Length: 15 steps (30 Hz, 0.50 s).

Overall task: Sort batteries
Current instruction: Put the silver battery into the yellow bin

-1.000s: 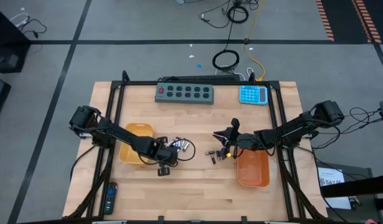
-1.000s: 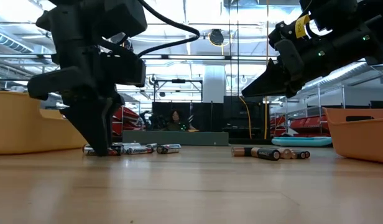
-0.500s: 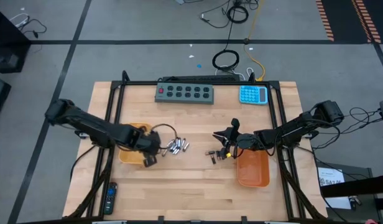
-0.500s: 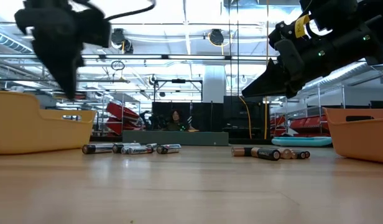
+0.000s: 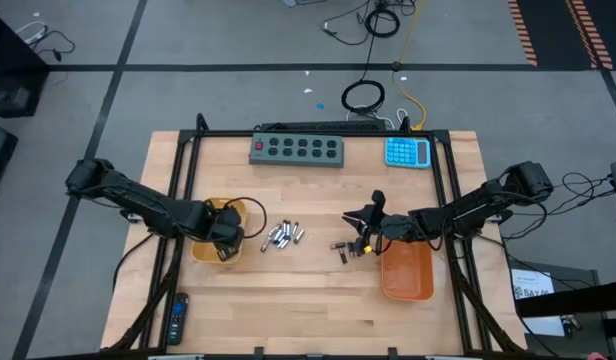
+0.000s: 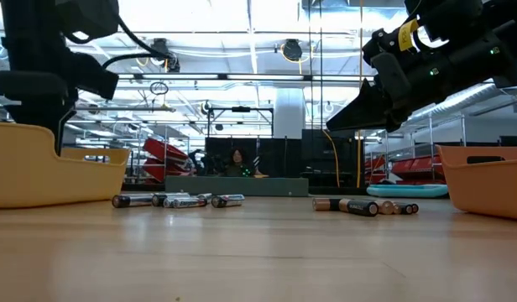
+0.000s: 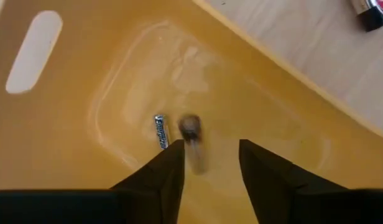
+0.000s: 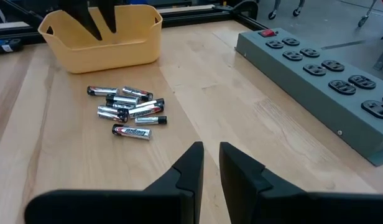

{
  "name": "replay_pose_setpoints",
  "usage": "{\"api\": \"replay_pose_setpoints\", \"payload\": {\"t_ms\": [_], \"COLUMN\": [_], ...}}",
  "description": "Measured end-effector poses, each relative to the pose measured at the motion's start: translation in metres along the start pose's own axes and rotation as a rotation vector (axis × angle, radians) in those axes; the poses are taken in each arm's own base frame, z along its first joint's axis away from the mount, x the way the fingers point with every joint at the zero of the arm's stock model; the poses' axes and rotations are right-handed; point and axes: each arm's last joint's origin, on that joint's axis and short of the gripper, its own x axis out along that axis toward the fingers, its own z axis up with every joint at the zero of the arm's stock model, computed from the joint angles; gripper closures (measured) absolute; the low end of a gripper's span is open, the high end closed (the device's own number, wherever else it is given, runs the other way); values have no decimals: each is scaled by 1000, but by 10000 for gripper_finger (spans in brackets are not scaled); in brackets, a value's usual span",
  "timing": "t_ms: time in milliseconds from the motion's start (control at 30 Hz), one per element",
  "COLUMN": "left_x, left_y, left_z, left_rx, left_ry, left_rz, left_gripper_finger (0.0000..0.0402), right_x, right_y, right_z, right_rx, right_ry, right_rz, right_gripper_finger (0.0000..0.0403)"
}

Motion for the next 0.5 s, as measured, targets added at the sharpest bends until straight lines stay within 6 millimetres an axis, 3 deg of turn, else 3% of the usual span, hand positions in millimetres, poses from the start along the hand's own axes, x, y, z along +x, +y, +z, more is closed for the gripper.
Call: {"api": "replay_pose_setpoints", "payload": {"t_ms": [300, 500], "left_x": [-19, 0], "left_y": [-16, -36], "left_z": [25, 46], "left_rx": [33, 21], "left_ry": [-206, -228], "left_rz": [-132, -235], "left_gripper_finger": [227, 226], "right_x": [0, 0], "right_y": [0, 0], "right_z": [0, 0], "right_rx": [0, 1], "right_ry": [-1, -2], "right_rz": [0, 0], "right_gripper_finger": [360, 360]}}
